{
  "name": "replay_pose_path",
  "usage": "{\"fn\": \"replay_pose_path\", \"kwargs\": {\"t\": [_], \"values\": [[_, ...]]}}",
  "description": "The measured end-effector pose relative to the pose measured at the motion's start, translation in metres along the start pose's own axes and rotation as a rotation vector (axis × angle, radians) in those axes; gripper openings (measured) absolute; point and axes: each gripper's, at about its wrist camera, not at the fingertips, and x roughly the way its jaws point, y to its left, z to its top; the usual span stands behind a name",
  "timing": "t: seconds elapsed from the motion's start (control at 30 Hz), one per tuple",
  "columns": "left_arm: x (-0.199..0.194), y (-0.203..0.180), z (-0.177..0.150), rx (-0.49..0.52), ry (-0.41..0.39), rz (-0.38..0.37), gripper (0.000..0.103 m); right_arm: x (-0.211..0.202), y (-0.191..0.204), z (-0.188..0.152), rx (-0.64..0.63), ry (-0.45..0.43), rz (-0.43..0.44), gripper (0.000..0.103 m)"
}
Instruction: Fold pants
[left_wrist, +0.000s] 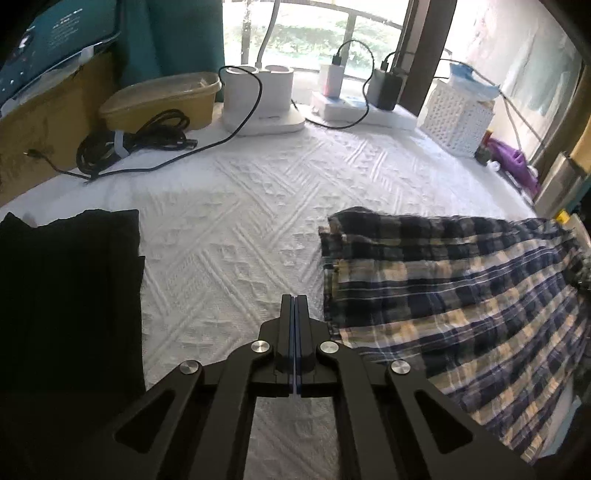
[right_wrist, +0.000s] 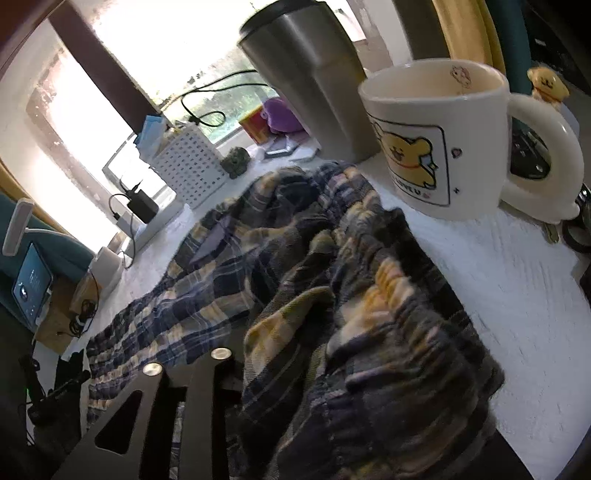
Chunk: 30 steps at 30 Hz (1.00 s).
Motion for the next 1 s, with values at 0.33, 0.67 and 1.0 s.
{"fn": "replay_pose_path", "kwargs": {"t": [0.33,0.67,1.0], "values": [[-0.014,-0.012,-0.002,0.041,-0.026,-0.017,0.031,-0.016,0.005,-0.003,-0.003,-0.052,0.028,0.034],[-0.03,-0.013,-0.003,0.035,-0.079,-0.077,0.039,-0.033,0.039,-0.003,-0.095,-0.086,0.004,0.017],[-0.048,0.003,-0.015,0.018,-0.128,-0.078,0.039,-0.047,0.062,-0.007,-0.16,-0.099,-0.011,0.013]]}}
